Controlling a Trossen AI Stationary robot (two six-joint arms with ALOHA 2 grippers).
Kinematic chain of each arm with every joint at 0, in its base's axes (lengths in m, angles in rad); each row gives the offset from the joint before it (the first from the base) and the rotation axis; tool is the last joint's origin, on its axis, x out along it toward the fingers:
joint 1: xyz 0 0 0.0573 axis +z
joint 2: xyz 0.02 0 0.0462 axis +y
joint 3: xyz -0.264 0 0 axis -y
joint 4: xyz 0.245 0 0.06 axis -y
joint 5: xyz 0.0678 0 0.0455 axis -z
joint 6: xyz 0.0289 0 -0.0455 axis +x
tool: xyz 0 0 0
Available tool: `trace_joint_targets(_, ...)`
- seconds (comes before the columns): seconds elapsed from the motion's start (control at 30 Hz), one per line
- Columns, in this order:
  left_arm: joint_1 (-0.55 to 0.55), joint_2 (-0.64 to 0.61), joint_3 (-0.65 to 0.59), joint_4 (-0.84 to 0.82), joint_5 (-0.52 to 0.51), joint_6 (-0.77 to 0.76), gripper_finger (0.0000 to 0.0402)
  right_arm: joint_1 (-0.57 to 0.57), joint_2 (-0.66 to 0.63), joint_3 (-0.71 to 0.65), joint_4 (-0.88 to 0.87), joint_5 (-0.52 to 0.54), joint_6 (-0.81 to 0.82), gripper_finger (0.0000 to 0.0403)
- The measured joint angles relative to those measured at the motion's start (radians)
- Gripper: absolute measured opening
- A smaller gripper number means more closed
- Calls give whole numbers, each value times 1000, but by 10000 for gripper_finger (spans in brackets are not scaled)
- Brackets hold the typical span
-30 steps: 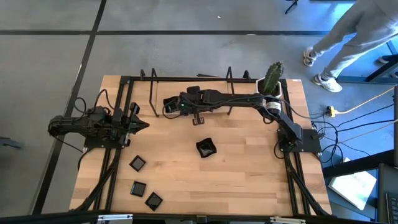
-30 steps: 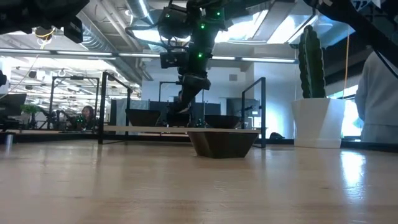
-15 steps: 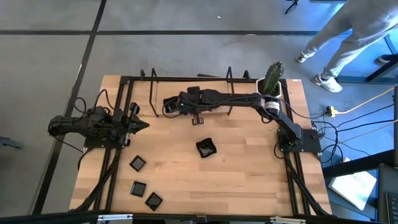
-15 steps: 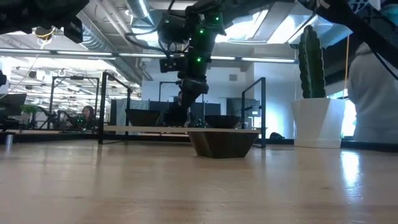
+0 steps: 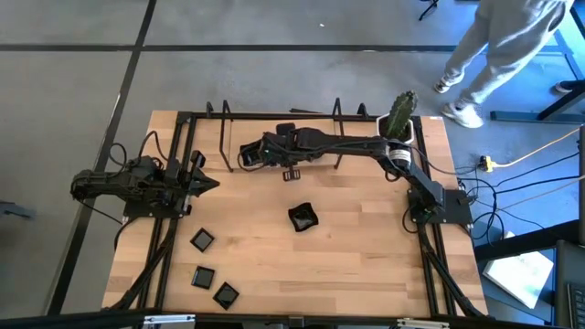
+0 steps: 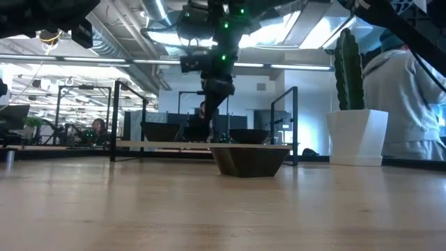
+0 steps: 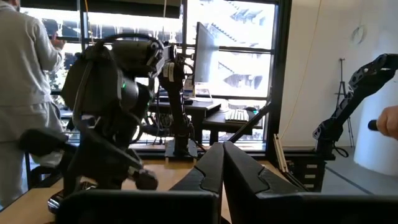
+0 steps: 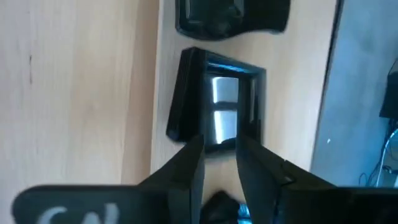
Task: Pick & Place Mini shaped plates
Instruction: Stack the square plate on top of the square plate on the shelf, then stack the distorted square plate on top of the distorted square plate on the shelf
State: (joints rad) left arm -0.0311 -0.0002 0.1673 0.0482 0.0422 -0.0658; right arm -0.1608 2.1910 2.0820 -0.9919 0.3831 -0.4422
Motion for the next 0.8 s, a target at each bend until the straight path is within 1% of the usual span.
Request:
trace_joint_targets(0.23,0,0,0,0,0,0,5,27,-1,165,-210,-1,79,92)
trace_joint_targets(0.4,0,0,0,0,2,-1,5,44,-1,269,-304,-1,159,90)
trace_joint_targets(0.43,0,0,0,-1,2,0,6,52,-8,275,-300,-6,167,88)
trace_joint_targets(0.53,0,0,0,-19,3,0,9,96,-94,222,-204,-47,161,73)
trace_joint_targets(0.7,0,0,0,-33,2,0,9,213,-302,107,42,-142,98,12)
trace_joint_targets(0.8,0,0,0,-39,2,0,6,285,-451,-30,226,-170,97,11)
